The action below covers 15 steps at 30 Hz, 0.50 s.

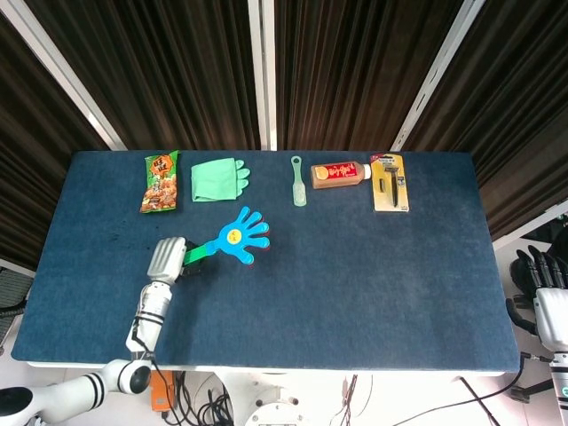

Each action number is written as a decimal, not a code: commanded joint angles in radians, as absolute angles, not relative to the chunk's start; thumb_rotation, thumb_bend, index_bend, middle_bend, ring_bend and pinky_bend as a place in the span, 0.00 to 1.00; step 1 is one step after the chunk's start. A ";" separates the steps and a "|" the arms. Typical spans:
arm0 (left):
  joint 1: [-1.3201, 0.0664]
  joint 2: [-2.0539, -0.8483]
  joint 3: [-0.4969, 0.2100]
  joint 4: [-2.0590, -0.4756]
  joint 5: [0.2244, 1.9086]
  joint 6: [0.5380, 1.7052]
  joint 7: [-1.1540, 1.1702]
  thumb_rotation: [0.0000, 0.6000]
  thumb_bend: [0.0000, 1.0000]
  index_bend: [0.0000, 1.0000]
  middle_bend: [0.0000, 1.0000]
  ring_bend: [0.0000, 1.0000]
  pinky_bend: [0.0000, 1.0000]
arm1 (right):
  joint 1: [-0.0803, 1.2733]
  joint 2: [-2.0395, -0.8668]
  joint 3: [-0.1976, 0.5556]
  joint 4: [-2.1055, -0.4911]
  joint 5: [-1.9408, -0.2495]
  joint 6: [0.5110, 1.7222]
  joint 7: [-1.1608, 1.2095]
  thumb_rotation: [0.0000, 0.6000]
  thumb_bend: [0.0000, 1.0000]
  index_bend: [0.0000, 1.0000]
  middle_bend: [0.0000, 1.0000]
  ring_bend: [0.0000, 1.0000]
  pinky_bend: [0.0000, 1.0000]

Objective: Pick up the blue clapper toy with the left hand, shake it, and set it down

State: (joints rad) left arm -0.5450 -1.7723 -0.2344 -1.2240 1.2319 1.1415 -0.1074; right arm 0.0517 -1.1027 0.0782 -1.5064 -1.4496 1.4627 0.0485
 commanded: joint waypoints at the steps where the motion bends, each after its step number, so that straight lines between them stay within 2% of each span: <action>1: -0.519 -1.766 -0.273 -1.266 1.266 1.161 -0.360 1.00 0.59 1.00 1.00 1.00 1.00 | 0.053 -1.102 0.078 -1.510 -1.451 1.461 0.045 1.00 0.30 0.00 0.00 0.00 0.00; 9: -0.486 -1.651 -0.350 -1.406 1.352 1.112 -1.088 1.00 0.62 1.00 1.00 1.00 1.00 | 0.054 -1.099 0.078 -1.520 -1.447 1.457 0.035 1.00 0.30 0.00 0.00 0.00 0.00; 12: -0.496 -1.617 -0.324 -1.371 1.435 1.127 -1.129 1.00 0.63 1.00 1.00 1.00 1.00 | 0.055 -1.101 0.077 -1.520 -1.444 1.453 0.032 1.00 0.30 0.00 0.00 0.00 0.00; 15: -0.514 -1.618 -0.276 -1.296 1.521 1.172 -0.959 1.00 0.64 1.00 1.00 1.00 1.00 | 0.057 -1.102 0.076 -1.521 -1.444 1.449 0.030 1.00 0.30 0.00 0.00 0.00 0.00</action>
State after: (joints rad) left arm -0.5084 -1.6789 -0.3027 -1.3352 1.3573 1.1358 -1.0709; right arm 0.0564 -1.1023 0.0762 -1.5209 -1.4436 1.4493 0.0301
